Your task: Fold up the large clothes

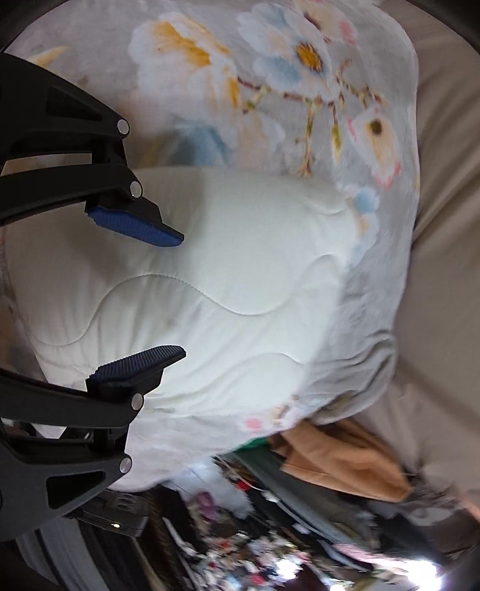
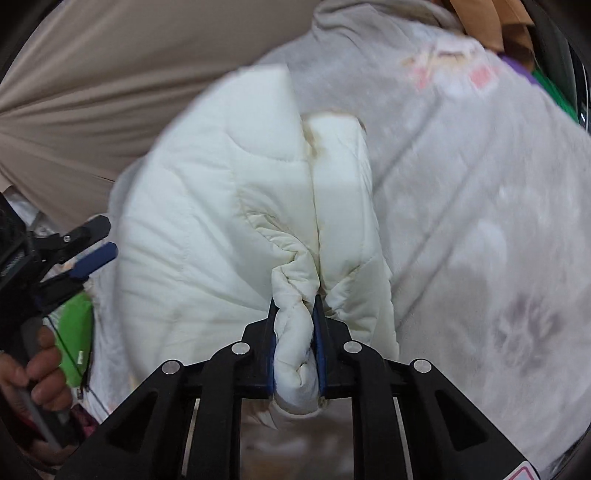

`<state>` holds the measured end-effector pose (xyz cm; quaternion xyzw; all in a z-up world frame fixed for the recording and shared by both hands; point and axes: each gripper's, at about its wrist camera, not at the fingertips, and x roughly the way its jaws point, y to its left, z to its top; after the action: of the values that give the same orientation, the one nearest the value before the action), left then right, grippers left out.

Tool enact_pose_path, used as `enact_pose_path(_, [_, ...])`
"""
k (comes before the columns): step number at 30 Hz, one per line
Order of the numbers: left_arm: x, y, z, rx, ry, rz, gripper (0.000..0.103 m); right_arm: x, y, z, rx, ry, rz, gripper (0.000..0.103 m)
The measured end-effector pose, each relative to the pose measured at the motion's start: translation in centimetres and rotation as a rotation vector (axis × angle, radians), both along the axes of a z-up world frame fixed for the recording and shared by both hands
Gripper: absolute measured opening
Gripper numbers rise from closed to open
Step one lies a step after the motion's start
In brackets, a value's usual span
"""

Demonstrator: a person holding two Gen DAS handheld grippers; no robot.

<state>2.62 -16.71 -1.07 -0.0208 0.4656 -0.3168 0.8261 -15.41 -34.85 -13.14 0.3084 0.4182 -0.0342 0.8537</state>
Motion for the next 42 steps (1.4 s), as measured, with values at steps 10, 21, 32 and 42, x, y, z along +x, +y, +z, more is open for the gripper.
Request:
enact_pose_path(10, [0.5,-3.5,-5.4,0.255,-0.093,-0.02,0.055,-1.1,-0.7,4.8,-0.046,-0.053,-0.053,0.024])
enact_pose_path(21, [0.8,-2.4,-5.3,0.203,-0.076,-0.007,0.056,9.3,0.0,4.8,-0.201,0.021,0.047,0.0])
enact_pose_path(32, [0.0,1.5,-2.6,0.098,0.004,0.047,0.049,9.4,-0.9,2.4,-0.147,0.018,0.043,0.0])
enact_pose_path(42, [-3.0,2.9,-3.0,0.13,0.045,0.001,0.05,0.0,3.1,6.3,-0.239,0.085,0.13,0.0])
